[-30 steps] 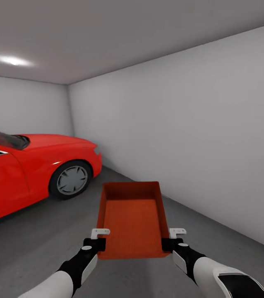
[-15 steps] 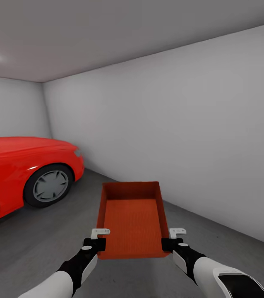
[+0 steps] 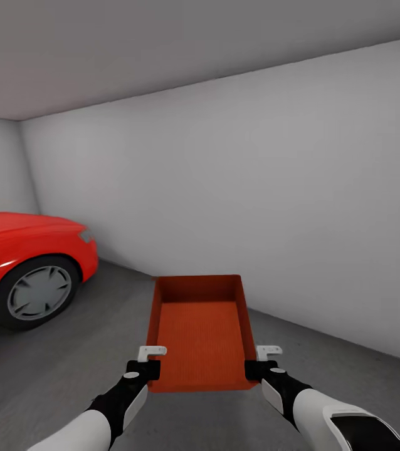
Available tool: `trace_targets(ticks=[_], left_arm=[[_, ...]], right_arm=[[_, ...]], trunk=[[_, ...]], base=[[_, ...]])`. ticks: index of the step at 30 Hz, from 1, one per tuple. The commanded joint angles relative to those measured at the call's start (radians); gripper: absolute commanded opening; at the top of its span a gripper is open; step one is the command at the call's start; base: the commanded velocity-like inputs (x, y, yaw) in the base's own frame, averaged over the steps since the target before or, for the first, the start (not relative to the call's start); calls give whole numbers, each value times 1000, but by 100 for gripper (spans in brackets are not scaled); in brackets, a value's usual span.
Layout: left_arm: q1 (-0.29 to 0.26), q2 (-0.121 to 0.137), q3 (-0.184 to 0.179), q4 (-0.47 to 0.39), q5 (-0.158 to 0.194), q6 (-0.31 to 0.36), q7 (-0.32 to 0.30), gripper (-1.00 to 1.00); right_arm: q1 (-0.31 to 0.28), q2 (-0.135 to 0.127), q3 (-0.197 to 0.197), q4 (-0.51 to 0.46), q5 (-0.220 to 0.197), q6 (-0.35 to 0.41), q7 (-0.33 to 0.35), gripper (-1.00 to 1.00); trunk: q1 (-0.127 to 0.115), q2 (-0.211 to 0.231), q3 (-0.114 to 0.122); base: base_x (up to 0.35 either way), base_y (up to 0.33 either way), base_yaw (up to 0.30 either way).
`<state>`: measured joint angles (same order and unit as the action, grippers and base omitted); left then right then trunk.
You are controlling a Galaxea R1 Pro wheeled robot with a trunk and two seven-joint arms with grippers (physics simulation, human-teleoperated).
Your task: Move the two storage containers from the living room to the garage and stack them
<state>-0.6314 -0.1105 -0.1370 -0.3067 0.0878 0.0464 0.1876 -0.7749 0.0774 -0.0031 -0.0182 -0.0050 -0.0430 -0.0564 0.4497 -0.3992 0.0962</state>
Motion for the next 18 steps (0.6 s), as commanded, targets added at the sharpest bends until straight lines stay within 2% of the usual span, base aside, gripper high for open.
trace_targets(ticks=[1,10,18], left_arm=[[-1,2,18,-6,-14,-3,15,-100],[-1,2,17,-5,-14,-3,15,-100],[-1,2,18,-5,-14,-2,15,-100]], right_arm=[[0,-1,-21,4,-9,-4,-42,-100],[0,-1,-21,4,-9,-5,-42,-100],[0,-2,-21,4,-9,-5,-42,-100]], trunk=[[0,-1,0],[0,-1,0],[0,-1,0]], base=[[0,0,-294],[30,19,-287],[230,177,-41]])
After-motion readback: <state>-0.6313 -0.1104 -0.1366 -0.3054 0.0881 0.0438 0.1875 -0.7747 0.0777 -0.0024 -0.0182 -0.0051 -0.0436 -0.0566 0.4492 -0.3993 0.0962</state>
